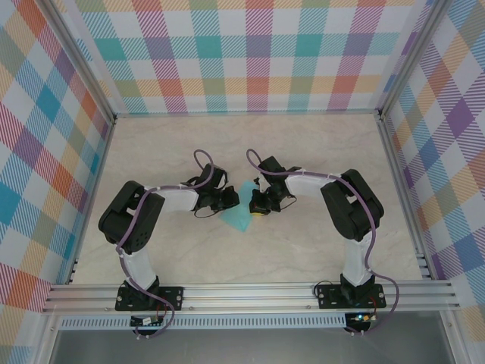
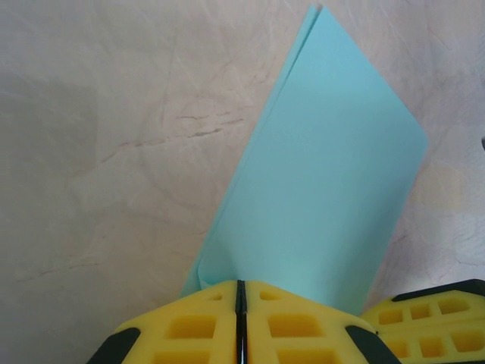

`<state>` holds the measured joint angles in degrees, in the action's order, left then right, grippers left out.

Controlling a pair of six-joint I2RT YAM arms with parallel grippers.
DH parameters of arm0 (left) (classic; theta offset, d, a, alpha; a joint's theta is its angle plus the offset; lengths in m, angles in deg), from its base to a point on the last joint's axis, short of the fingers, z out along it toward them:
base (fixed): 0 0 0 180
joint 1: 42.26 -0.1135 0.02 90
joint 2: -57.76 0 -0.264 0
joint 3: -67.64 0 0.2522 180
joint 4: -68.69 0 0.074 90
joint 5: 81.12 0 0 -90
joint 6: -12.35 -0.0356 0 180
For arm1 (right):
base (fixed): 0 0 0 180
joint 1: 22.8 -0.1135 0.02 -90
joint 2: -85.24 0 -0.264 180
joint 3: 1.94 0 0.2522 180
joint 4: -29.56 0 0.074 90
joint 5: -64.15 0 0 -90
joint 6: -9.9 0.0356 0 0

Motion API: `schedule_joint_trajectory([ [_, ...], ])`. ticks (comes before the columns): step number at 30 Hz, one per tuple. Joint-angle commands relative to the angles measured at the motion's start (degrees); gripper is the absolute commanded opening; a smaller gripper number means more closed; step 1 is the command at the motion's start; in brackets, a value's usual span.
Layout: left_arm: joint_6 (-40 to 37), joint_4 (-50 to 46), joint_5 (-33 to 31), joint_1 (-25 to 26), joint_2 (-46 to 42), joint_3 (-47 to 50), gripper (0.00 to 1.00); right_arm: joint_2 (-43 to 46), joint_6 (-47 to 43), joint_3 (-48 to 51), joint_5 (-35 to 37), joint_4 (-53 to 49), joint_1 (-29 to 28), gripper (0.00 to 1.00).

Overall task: Fold a paper plane with a square sheet of paper (pick it up from the middle)
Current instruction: Fold the triangle a second time at the center of the table.

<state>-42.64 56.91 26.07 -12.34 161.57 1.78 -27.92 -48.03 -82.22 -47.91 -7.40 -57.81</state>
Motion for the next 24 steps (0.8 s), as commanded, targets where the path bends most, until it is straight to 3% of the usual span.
schedule_joint_trajectory([
  [1, -1.59, -5.38, -7.84, -0.98, 0.79, -0.90, 0.10, -9.35, -1.39, 4.73, 17.76, -6.41, -0.06, 0.04],
  [6, -2.26, -7.96, -9.98, -1.90, 0.55, -1.72, 0.10, -9.44, -1.23, 4.65, 17.76, -6.41, -0.06, 0.04],
  [14, -4.99, -12.41, -8.19, -2.76, 0.22, -5.98, 0.10, -9.26, -1.37, 4.56, 17.67, -6.26, -0.06, 0.04],
  [24, 0.33, -0.48, 5.92, -0.32, -6.05, 0.93, 0.11, -8.83, -1.57, 4.65, 16.43, -5.89, -0.11, 0.04],
])
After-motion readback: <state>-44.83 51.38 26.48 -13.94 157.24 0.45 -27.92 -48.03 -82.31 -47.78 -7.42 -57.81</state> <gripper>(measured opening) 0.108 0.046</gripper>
